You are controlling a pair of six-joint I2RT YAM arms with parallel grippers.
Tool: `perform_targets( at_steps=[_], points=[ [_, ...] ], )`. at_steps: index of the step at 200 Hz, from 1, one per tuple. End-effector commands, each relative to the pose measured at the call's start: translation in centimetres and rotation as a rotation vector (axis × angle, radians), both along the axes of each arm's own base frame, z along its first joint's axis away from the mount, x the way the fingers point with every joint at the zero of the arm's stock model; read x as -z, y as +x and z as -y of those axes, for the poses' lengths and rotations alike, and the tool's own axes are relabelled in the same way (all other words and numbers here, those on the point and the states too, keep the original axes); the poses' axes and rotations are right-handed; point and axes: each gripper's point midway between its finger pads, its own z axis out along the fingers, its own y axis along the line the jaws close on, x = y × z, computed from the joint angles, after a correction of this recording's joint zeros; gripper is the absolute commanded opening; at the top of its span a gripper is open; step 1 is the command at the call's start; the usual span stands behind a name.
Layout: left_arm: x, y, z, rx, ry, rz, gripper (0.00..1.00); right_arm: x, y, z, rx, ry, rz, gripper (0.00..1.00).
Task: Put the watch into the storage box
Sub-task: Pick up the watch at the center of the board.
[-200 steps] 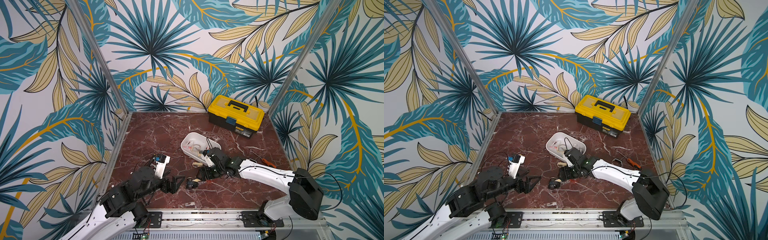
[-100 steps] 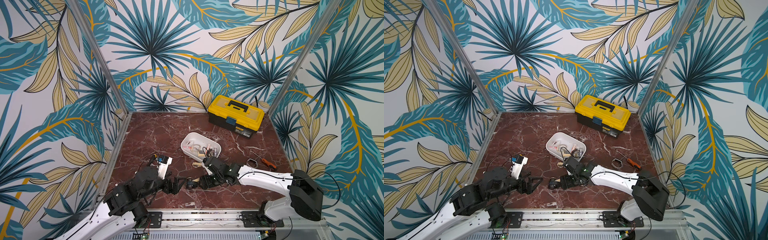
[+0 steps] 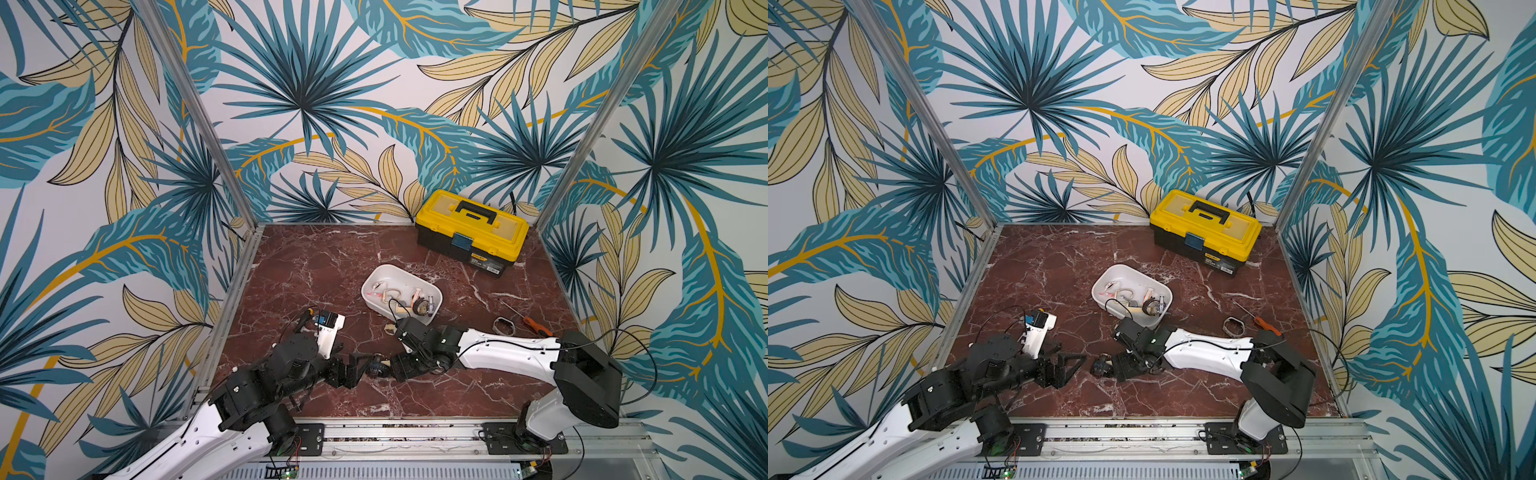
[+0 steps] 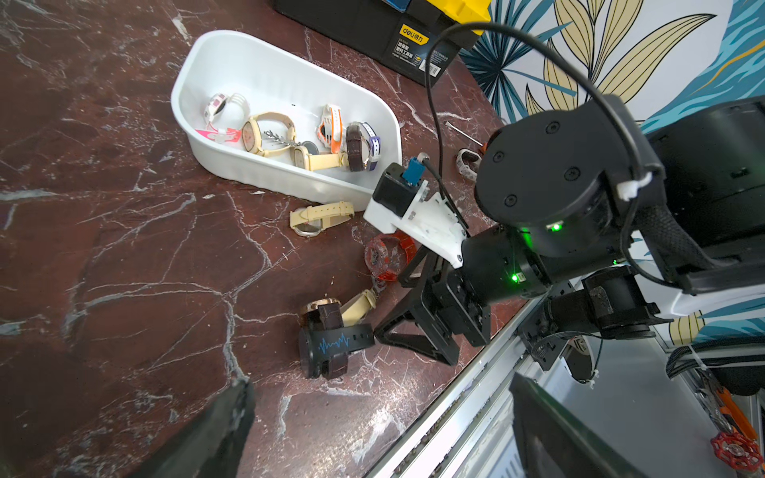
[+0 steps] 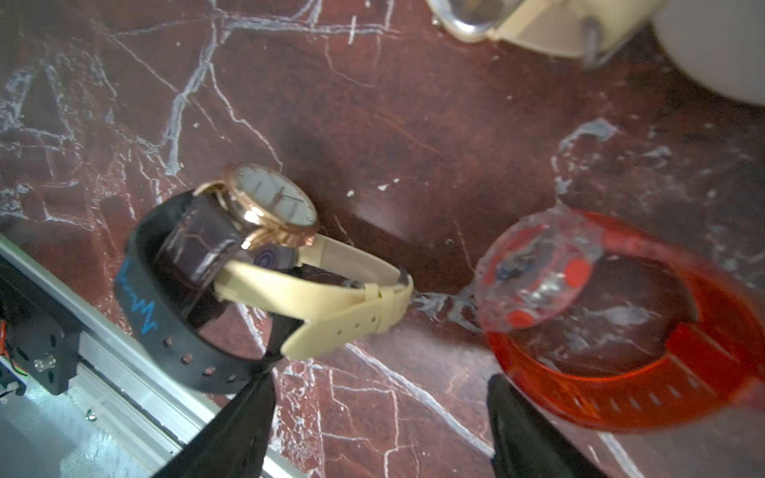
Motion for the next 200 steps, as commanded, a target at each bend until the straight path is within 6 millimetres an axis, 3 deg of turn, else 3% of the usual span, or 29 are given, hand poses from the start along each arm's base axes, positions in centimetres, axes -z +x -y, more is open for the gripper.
perform_targets(
  at_steps=[1, 55, 148, 200],
  points=[
    [1.0, 0.3, -0.3, -0.017, 0.026, 0.001, 1.0, -0.1, -0.1, -1.5, -0.032, 0.014, 0.008, 0.83],
    [1.3, 0.5, -0.8, -0.044, 0.05, 0.001, 1.0, -0.6, -0.1, -4.0, -0.084, 0.036, 0.02, 0.83],
    [1.7, 0.6, -0.9, -0.051, 0.061, -0.006, 1.0, -0.9, -2.3, -4.1, -0.245, 0.168, 0.023, 0.83],
    [1.8, 0.6, -1.0, -0.057, 0.064, -0.011, 1.0, -0.5, -1.9, -3.1, -0.295, 0.174, 0.018, 0.83]
  ],
)
